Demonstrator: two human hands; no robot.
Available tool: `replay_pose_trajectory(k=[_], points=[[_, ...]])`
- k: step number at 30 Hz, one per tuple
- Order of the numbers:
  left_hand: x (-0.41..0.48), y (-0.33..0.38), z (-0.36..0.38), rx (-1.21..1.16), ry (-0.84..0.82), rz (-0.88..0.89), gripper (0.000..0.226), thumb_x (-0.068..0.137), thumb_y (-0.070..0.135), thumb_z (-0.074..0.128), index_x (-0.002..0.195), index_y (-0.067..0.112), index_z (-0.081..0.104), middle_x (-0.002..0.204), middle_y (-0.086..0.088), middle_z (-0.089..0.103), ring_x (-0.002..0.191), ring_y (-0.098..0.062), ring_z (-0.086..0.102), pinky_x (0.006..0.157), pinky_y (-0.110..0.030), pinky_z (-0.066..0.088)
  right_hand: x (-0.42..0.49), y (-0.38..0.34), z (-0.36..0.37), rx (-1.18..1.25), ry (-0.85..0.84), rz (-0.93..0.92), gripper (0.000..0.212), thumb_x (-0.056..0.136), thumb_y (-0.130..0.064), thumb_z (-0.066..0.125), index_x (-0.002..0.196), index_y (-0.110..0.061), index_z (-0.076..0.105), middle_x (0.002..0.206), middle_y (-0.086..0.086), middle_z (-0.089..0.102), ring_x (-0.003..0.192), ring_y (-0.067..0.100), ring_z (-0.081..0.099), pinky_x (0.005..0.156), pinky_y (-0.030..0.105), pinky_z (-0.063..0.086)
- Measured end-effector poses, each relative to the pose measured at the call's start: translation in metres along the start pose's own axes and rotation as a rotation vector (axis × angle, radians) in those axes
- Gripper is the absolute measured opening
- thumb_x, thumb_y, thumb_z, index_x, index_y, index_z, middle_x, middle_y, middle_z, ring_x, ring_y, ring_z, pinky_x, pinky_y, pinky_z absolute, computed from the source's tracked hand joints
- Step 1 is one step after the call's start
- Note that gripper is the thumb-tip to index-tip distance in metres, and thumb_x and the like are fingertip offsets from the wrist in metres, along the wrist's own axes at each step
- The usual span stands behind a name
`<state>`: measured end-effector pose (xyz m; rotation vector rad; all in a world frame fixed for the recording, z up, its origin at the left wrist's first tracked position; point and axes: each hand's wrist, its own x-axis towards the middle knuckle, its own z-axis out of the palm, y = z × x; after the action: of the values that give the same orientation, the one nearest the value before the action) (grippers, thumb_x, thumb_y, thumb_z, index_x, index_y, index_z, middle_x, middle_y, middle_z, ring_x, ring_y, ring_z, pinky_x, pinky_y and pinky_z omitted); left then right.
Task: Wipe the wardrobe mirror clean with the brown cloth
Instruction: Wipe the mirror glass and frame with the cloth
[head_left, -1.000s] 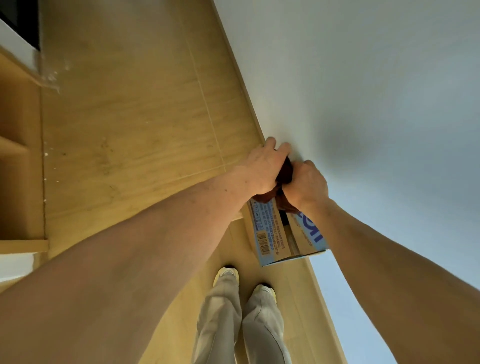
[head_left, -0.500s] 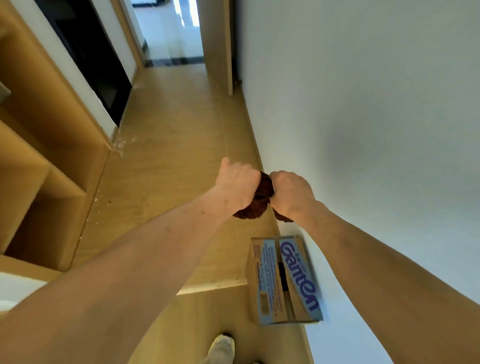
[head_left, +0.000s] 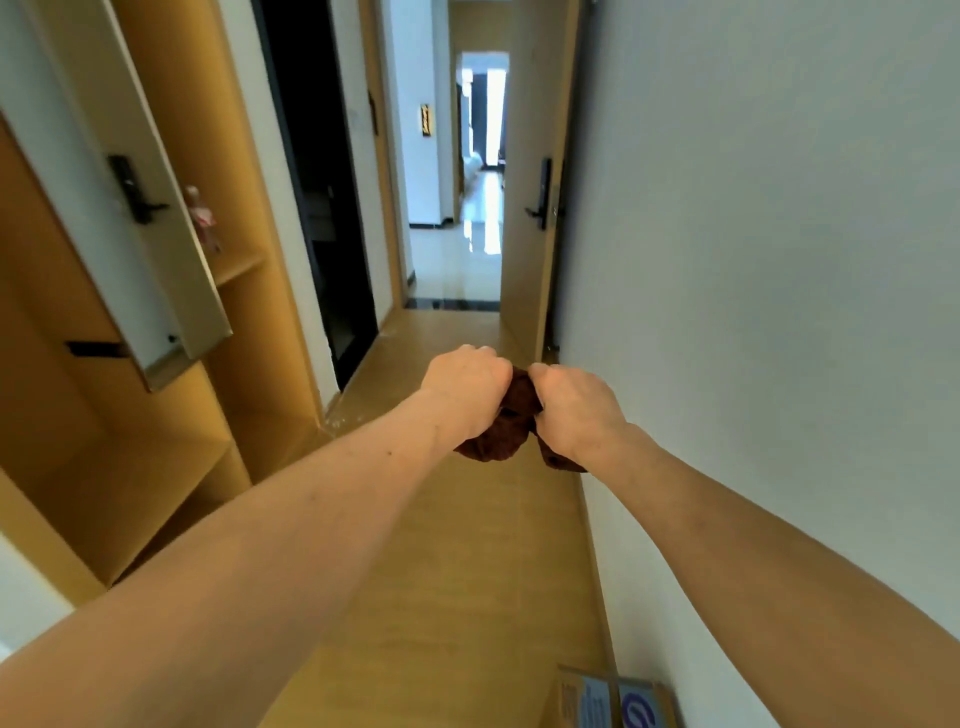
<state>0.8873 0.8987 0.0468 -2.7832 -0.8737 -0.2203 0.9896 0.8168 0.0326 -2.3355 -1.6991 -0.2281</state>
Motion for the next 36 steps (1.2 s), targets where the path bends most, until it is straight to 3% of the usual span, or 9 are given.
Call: replay_pose_trajectory(k=[6, 11, 15, 21, 25, 30, 33, 36], points=[[-0.003, -0.077, -0.033, 0.095, 0.025, -0.087, 0.016, 0.091, 0.018, 0.056, 0.106, 0.013, 0.056, 0.105, -0.005, 0.054, 0.1, -0.025, 0.053, 0.066, -0.033, 0.037, 0.05, -0.06, -0.024, -0.025, 0.058, -0.134, 0.019, 0.085, -0.004, 0.052, 0.085, -0.016, 0.036, 0.086, 0.004, 0.056, 0.077, 0.026, 0.055, 0.062, 0.033, 0.038], [-0.011, -0.16, -0.049, 0.147, 0.065, -0.158, 0.02, 0.092, 0.02, 0.055, 0.111, 0.014, 0.056, 0.105, -0.005, 0.054, 0.099, -0.025, 0.053, 0.067, -0.033, 0.039, 0.103, -0.128, -0.03, -0.007, 0.091, -0.246, 0.014, 0.087, -0.005, 0.051, 0.099, -0.011, 0.047, 0.092, 0.008, 0.058, 0.084, 0.029, 0.058, 0.063, 0.033, 0.038], [-0.019, -0.226, -0.05, 0.175, 0.048, -0.223, 0.019, 0.092, 0.018, 0.055, 0.109, 0.013, 0.057, 0.104, -0.006, 0.054, 0.094, -0.025, 0.053, 0.067, -0.034, 0.041, 0.143, -0.185, -0.023, 0.019, 0.095, -0.301, 0.015, 0.086, -0.003, 0.05, 0.088, -0.014, 0.039, 0.084, 0.006, 0.051, 0.081, 0.029, 0.055, 0.063, 0.034, 0.037], [-0.039, -0.31, -0.045, 0.191, 0.015, -0.318, 0.021, 0.092, 0.019, 0.054, 0.112, 0.013, 0.057, 0.107, -0.006, 0.054, 0.101, -0.028, 0.055, 0.07, -0.035, 0.042, 0.19, -0.264, -0.005, 0.059, 0.069, -0.388, 0.012, 0.088, -0.004, 0.051, 0.098, -0.011, 0.047, 0.087, 0.008, 0.053, 0.087, 0.03, 0.057, 0.066, 0.037, 0.043], [-0.055, -0.359, -0.042, 0.193, 0.008, -0.4, 0.021, 0.093, 0.02, 0.054, 0.113, 0.013, 0.056, 0.109, -0.006, 0.054, 0.103, -0.028, 0.054, 0.073, -0.035, 0.043, 0.216, -0.313, 0.001, 0.064, 0.057, -0.451, 0.016, 0.089, -0.006, 0.051, 0.088, -0.015, 0.038, 0.082, 0.005, 0.048, 0.084, 0.029, 0.056, 0.063, 0.035, 0.038], [-0.071, -0.407, -0.04, 0.209, 0.023, -0.491, 0.026, 0.092, 0.02, 0.059, 0.118, 0.015, 0.057, 0.107, -0.005, 0.056, 0.097, -0.024, 0.055, 0.08, -0.034, 0.051, 0.242, -0.36, 0.005, 0.074, 0.079, -0.551, 0.017, 0.091, -0.008, 0.05, 0.088, -0.016, 0.036, 0.084, 0.005, 0.051, 0.08, 0.027, 0.054, 0.065, 0.033, 0.039], [-0.073, -0.431, -0.039, 0.237, 0.01, -0.539, 0.027, 0.091, 0.018, 0.061, 0.117, 0.014, 0.057, 0.105, -0.005, 0.055, 0.089, -0.021, 0.051, 0.075, -0.031, 0.049, 0.262, -0.379, 0.009, 0.102, 0.075, -0.597, 0.014, 0.092, -0.009, 0.052, 0.091, -0.016, 0.04, 0.085, 0.004, 0.051, 0.076, 0.023, 0.051, 0.065, 0.031, 0.038], [-0.062, -0.45, -0.041, 0.288, 0.019, -0.583, 0.029, 0.091, 0.02, 0.062, 0.119, 0.015, 0.056, 0.103, -0.004, 0.056, 0.082, -0.018, 0.046, 0.071, -0.029, 0.045, 0.291, -0.39, 0.014, 0.126, 0.092, -0.656, 0.013, 0.092, -0.01, 0.054, 0.099, -0.015, 0.045, 0.094, 0.005, 0.057, 0.084, 0.024, 0.058, 0.066, 0.029, 0.04]])
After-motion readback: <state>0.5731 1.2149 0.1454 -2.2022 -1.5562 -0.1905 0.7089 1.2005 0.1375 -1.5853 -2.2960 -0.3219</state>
